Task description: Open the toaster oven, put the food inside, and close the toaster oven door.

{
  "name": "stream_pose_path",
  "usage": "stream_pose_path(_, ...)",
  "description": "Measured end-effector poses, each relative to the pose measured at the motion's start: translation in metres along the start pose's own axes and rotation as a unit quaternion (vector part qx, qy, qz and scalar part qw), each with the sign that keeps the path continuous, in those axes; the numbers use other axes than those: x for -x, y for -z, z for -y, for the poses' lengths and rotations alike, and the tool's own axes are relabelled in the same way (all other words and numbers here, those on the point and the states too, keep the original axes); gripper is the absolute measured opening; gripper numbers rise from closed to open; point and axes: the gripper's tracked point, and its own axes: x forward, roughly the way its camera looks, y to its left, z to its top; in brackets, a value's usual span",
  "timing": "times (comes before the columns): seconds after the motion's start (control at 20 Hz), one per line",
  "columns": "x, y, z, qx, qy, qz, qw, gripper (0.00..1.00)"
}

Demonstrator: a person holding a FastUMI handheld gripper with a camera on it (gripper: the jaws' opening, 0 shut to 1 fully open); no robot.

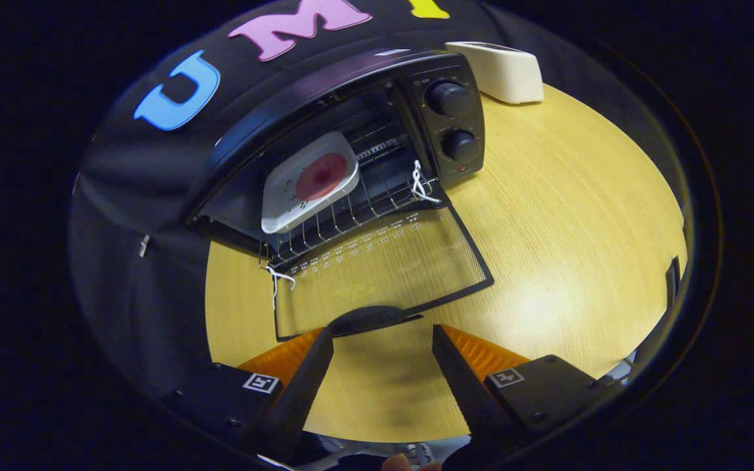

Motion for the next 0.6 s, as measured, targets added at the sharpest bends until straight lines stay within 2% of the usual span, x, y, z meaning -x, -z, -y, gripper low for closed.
stream_pose_path(0.35,-0.03,0.041,0.006,0.117,0.036,-0.031,0.992,0.99)
stream_pose_path(0.6,-0.054,0.047,0.003,0.123,0.06,-0.042,0.99,0.99)
